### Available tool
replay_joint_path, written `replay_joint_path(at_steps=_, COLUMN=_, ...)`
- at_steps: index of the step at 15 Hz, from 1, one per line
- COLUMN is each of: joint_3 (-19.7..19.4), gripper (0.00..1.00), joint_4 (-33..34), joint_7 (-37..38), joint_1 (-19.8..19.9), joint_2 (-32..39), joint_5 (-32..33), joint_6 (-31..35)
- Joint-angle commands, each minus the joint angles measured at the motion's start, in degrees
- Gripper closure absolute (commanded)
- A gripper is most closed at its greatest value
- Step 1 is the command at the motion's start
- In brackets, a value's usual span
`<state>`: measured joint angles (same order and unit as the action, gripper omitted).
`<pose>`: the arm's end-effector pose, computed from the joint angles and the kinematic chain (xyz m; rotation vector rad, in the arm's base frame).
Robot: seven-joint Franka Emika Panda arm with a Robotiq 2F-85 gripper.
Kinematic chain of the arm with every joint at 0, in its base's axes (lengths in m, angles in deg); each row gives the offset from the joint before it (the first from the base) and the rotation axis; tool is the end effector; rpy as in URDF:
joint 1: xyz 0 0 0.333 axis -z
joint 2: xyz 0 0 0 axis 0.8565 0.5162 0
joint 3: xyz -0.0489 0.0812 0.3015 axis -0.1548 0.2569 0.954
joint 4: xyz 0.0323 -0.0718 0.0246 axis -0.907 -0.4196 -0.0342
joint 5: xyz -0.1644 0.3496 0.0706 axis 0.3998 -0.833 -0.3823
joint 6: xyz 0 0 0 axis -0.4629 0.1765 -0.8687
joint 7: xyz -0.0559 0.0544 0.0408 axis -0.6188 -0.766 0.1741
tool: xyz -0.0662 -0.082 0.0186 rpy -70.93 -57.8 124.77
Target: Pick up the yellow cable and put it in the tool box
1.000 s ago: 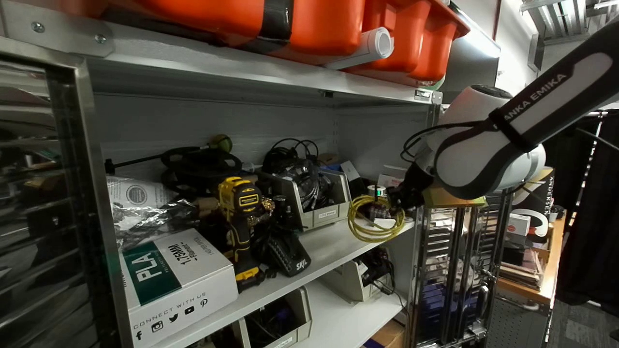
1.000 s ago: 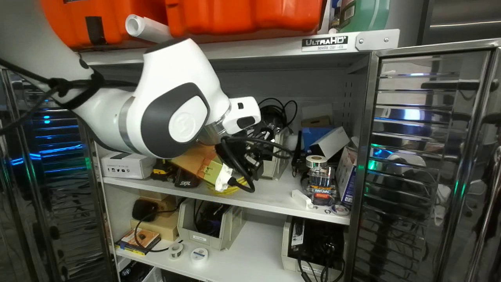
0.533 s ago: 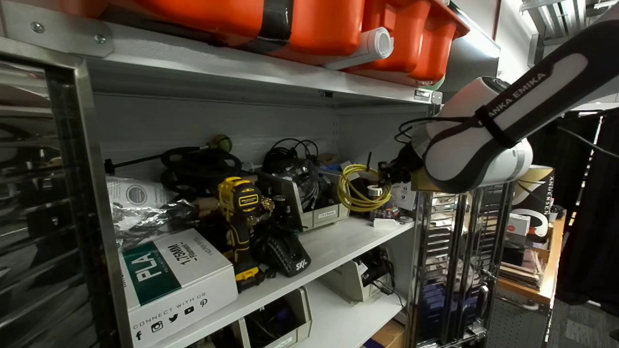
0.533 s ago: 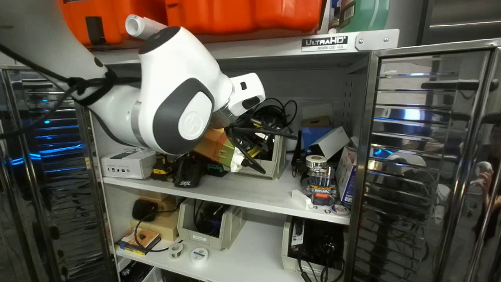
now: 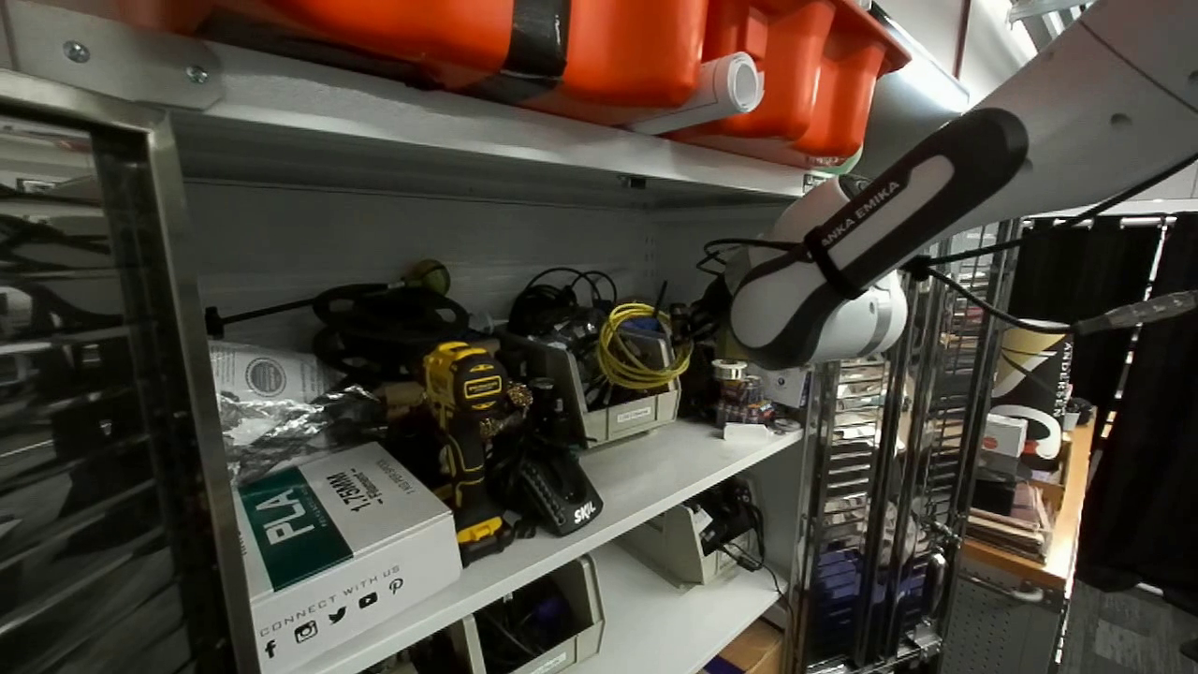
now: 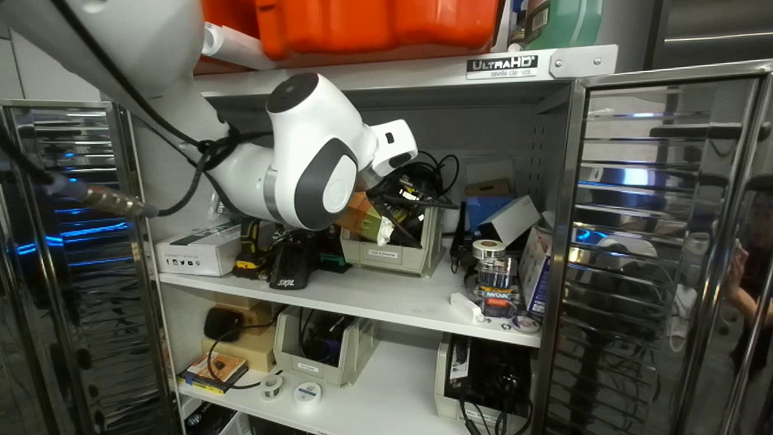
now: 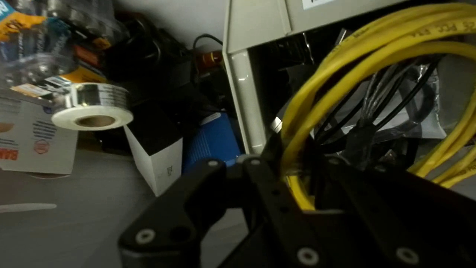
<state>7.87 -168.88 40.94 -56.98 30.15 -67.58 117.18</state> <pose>0.6302 -0.0071 0.4463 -2.6853 0.2401 -1.4544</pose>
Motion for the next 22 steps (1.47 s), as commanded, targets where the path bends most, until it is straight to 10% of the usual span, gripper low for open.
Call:
replay_joint_path(at_steps=1, joint_3=-0.5, gripper=0.90, joint_4=10.0, joint_7=-1.7, joint_1=-0.4, joint_2=5.8, joint_5=-2.1, joint_6=-1.0)
replay_joint_path(at_steps=21, joint_3=-23.6, gripper=0.91, joint_4=23.9, joint_7=4.0, joint_1=-23.4, joint_2=15.5, joint_5=3.3, joint_6=-12.6)
replay_joint_path(at_steps=22, joint_3=-24.0, gripper=0.77, joint_4=24.0, joint_7=3.8, joint_1=-23.9, joint_2=15.7, joint_5=3.6, joint_6=-13.8)
